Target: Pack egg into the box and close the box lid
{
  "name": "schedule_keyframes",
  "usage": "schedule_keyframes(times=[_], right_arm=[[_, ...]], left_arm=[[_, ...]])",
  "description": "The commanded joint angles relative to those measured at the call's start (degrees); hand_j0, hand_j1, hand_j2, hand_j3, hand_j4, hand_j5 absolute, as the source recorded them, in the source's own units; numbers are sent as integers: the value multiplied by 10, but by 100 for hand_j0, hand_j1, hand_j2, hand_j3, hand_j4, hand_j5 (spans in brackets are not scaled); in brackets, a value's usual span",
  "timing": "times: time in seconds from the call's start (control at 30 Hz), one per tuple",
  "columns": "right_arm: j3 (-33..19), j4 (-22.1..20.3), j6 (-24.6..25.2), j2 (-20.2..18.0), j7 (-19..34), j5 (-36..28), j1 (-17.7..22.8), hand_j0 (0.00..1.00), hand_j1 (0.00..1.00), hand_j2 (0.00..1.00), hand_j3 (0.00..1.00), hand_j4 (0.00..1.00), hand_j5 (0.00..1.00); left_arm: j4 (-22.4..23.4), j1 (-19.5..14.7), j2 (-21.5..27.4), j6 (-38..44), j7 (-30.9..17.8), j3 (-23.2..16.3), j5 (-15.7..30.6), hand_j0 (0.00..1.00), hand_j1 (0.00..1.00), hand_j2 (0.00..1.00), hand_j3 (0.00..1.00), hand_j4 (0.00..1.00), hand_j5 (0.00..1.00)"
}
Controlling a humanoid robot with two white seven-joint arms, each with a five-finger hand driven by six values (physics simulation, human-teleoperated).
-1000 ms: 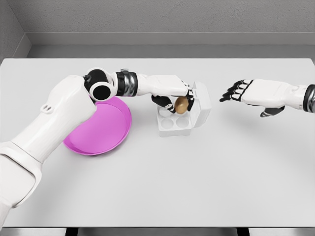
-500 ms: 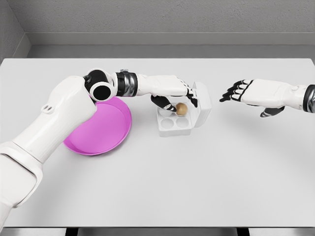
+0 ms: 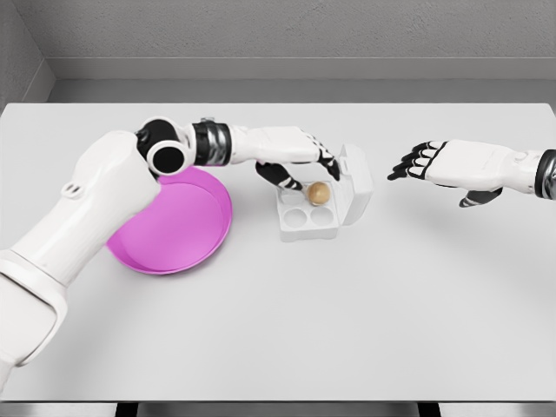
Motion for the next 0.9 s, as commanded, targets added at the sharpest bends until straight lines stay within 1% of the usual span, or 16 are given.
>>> schedule_keyframes(times=[0.0,0.1,0.13,0.23,0.27,0.3,0.37,0.4,0.43,0.47,0.5,0.53,0.57,0.63,0.73,0.87], right_arm=[[0,0,1,0,0,-2,0,100,100,100,100,100,100],[0,0,1,0,0,-2,0,100,100,100,100,100,100],[0,0,1,0,0,-2,0,100,100,100,100,100,100],[0,-1,1,0,0,-2,0,100,100,100,100,100,100],[0,-2,1,0,0,-2,0,100,100,100,100,100,100],[1,-5,1,0,0,-2,0,100,100,100,100,100,100],[8,-14,1,2,0,-2,0,100,100,100,100,100,100],[14,-18,1,4,0,-2,0,100,100,100,100,100,100],[16,-18,1,4,0,-2,0,100,100,100,100,100,100],[16,-21,1,4,0,-2,0,100,100,100,100,100,100],[16,-22,1,5,0,-2,0,100,100,100,100,100,100],[16,-30,1,5,0,-2,0,100,100,100,100,100,100],[17,-40,1,5,0,-2,0,100,100,100,100,100,100],[19,-53,1,5,0,-3,0,100,100,100,100,100,100],[19,-77,1,4,0,-2,0,100,100,100,100,100,100],[20,-102,1,4,0,-3,0,100,100,100,100,100,100]], left_arm=[[0,0,7,1,0,9,4,71,71,71,71,71,71],[0,-1,18,1,0,11,4,71,71,71,71,71,71],[0,0,20,1,0,25,4,71,71,71,71,71,71],[0,-1,36,1,0,29,4,71,71,71,71,71,71],[0,-1,44,1,0,38,4,71,71,71,71,71,71],[3,-7,46,1,0,39,4,71,71,71,71,71,71],[9,-7,73,1,0,65,4,72,72,72,72,72,72],[10,-5,96,1,0,92,5,99,99,99,99,99,99],[28,-4,123,1,1,125,13,100,100,100,100,100,100],[53,0,142,1,1,140,71,100,100,100,100,100,100],[79,1,144,1,0,142,141,100,100,100,100,100,100],[113,-4,145,1,0,147,158,100,100,100,100,100,100],[145,-3,157,1,0,166,159,100,100,100,100,100,100],[171,-2,156,1,-4,170,158,100,100,100,100,100,100],[172,7,142,1,-5,165,155,100,100,100,100,100,100],[178,11,146,1,-1,166,156,100,100,100,100,100,100]])
